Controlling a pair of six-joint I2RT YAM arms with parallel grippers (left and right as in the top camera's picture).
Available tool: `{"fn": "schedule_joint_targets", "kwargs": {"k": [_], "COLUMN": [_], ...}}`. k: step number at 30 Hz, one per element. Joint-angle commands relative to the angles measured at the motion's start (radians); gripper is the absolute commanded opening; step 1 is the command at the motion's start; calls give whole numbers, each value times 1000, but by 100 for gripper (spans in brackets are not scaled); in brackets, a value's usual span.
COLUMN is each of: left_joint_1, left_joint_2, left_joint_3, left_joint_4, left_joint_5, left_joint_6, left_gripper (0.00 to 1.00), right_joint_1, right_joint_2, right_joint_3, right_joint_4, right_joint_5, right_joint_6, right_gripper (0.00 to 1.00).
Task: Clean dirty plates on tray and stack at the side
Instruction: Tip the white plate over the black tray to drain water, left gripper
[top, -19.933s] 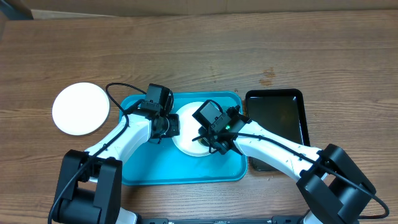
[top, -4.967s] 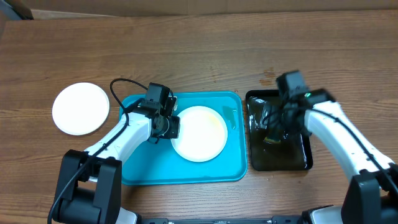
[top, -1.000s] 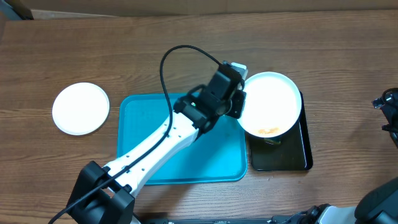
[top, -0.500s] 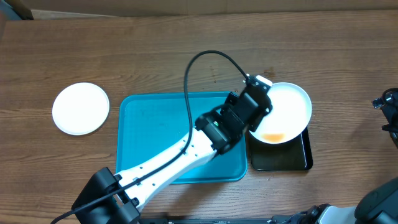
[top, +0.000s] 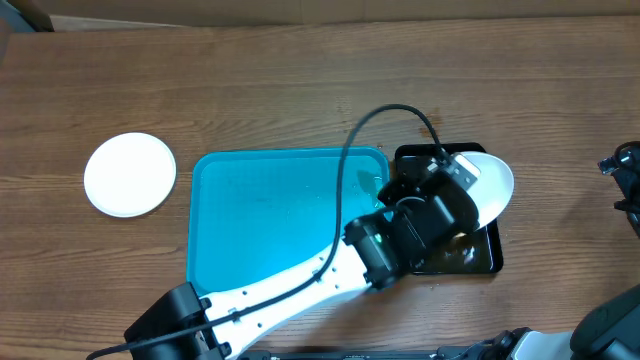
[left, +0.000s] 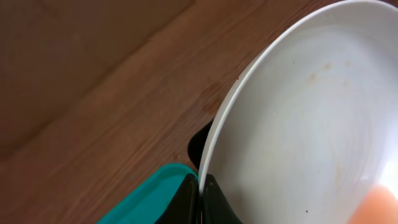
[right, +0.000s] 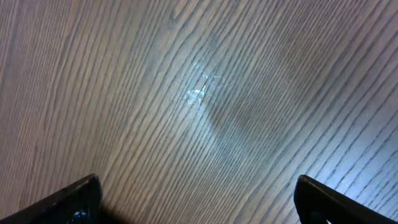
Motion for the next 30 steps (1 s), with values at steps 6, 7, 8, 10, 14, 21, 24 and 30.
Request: {"fn": "schedule_joint_targets", "kwargs": {"k": [6,7,8,10,14,21,24,30], "left_joint_1": [-71,-75,-78,-83,-84,-113,-126,-131], "left_joint_2": [8,8,8,8,8,8,8,8], "left_joint_3": [23,23,23,23,23,23,23,23], "left_joint_4": [53,58,64,73,109,164,200,204], "left_joint_5": [-203,-214,-224,-235,-247,-297,-339,-312], "left_joint_6": [164,185,202,229,263,290,290,306], "left_gripper": [4,4,4,4,4,4,4,4], "right_joint_1": [-2,-2,-2,-2,-2,-2,-2,-2], "right_joint_2": [-4,-4,-4,-4,-4,-4,-4,-4], "right_joint_3": [16,15,15,16,15,16,16,15], "right_joint_4": [6,6,6,6,6,6,6,6], "right_joint_5": [-6,-6,-6,-6,-6,-6,-6,-6], "right_joint_6": [3,3,3,3,3,3,3,3], "right_gripper": [100,100,100,100,100,100,100,100]}}
